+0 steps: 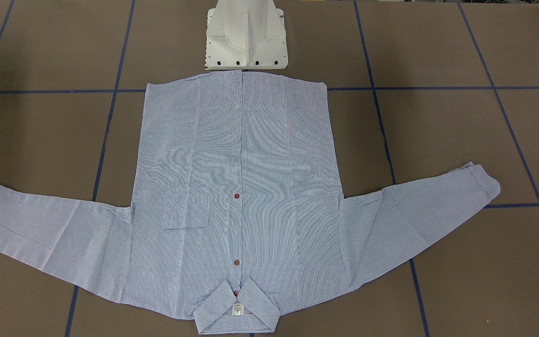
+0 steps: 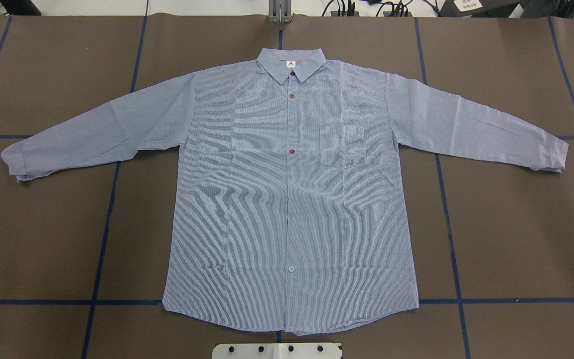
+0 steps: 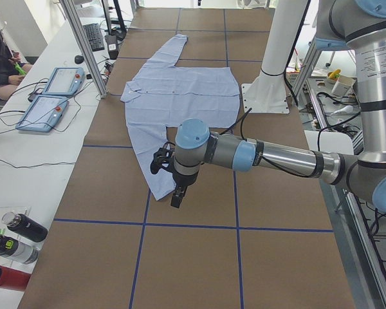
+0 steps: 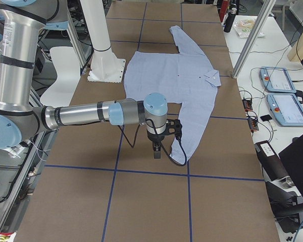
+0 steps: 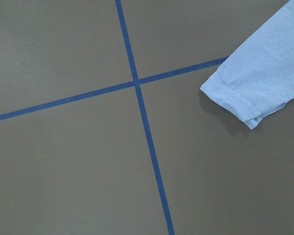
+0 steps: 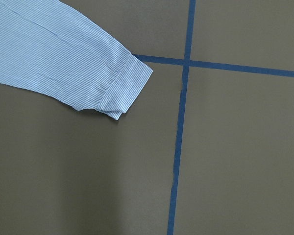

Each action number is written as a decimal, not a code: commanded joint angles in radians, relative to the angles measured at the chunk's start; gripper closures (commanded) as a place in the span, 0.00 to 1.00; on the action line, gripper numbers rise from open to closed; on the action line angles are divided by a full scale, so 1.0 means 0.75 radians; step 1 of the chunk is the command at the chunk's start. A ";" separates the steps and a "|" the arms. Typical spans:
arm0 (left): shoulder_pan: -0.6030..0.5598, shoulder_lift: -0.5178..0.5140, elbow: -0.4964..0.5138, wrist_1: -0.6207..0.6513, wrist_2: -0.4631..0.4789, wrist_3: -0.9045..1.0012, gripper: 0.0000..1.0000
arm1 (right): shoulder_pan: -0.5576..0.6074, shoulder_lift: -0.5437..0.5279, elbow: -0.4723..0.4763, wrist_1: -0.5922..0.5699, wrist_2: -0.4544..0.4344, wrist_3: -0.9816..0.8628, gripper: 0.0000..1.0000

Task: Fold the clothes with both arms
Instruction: 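Move the right gripper to the cuff of the sleeve nearest it, then grasp the sleeve cuff with the right gripper, then carry the sleeve with the right gripper across onto the shirt chest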

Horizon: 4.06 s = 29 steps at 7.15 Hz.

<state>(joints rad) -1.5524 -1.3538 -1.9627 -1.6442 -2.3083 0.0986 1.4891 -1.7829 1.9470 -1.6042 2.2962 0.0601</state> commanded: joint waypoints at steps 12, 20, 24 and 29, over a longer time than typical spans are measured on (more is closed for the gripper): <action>-0.002 -0.163 0.120 -0.227 0.004 -0.013 0.00 | -0.466 0.293 -0.823 1.325 -0.155 1.096 0.30; -0.002 -0.156 0.115 -0.227 -0.003 -0.005 0.00 | -0.525 0.228 -0.833 1.374 -0.235 1.131 0.31; -0.002 -0.150 0.111 -0.227 -0.003 -0.003 0.00 | -0.535 0.246 -0.810 1.372 -0.239 1.263 1.00; -0.002 -0.146 0.109 -0.227 -0.003 -0.003 0.00 | -0.602 0.531 -0.482 0.822 -0.235 1.323 1.00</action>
<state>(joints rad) -1.5539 -1.4636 -1.8818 -1.8147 -2.3102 0.0960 1.0710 -1.4947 1.5040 -0.7920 2.1264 1.0383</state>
